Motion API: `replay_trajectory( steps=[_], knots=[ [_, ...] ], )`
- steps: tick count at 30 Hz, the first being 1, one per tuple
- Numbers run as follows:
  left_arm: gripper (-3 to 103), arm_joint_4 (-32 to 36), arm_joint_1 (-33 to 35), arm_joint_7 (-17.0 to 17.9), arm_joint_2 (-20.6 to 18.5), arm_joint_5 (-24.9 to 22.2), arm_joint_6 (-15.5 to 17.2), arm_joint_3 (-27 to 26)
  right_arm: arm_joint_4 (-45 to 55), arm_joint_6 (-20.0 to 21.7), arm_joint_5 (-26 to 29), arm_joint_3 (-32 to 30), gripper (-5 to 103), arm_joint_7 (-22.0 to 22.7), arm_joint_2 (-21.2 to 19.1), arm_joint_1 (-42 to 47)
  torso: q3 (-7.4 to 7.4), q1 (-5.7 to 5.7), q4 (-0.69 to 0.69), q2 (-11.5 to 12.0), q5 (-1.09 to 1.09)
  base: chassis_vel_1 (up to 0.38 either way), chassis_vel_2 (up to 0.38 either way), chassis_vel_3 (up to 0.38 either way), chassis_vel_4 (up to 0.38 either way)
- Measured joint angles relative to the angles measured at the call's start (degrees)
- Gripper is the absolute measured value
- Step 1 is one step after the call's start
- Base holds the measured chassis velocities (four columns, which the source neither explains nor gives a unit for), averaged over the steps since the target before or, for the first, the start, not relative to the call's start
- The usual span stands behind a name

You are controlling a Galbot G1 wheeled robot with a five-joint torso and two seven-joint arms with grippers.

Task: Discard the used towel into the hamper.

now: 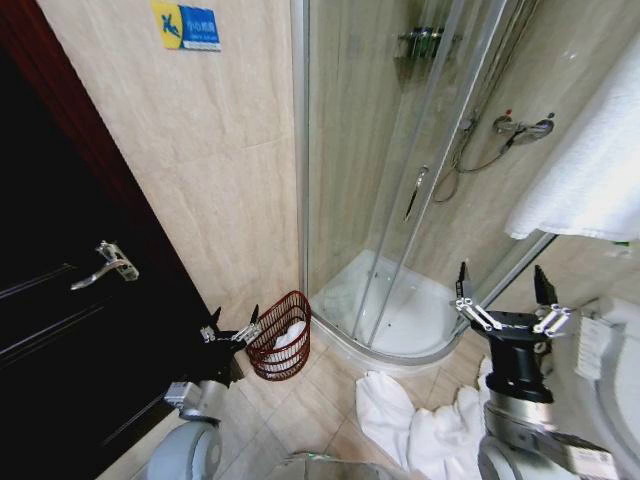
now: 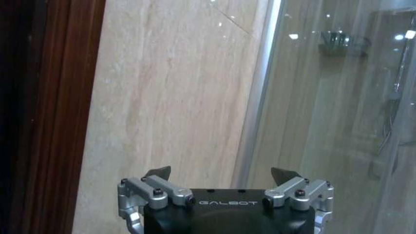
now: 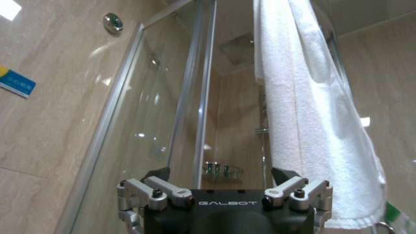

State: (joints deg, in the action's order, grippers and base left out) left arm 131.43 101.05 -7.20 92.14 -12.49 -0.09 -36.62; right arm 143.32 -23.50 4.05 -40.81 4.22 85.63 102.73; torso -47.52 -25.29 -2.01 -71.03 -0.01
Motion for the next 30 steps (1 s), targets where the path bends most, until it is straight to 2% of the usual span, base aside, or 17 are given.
replay_trajectory(
  steps=[6,13,30],
  knots=[
    [100,0.0,0.0,0.0,0.0,0.0,0.0,0.0,0.0,0.0,0.1,-0.2,100,0.1,0.9,0.1,0.00,0.00,0.00,0.0,0.00,-0.041,-0.041,0.056,0.059],
    [100,0.0,0.0,0.0,0.0,0.0,0.0,0.0,0.0,0.7,2.2,-3.6,100,0.2,-0.1,-0.1,0.00,0.00,0.00,0.0,0.00,-0.071,-0.084,0.064,0.074],
    [100,0.0,0.0,0.0,0.0,0.0,0.0,0.0,-0.1,0.2,1.7,-3.4,100,0.3,0.4,0.1,0.00,0.00,0.00,0.0,0.01,-0.138,-0.132,0.130,0.133]
  ],
)
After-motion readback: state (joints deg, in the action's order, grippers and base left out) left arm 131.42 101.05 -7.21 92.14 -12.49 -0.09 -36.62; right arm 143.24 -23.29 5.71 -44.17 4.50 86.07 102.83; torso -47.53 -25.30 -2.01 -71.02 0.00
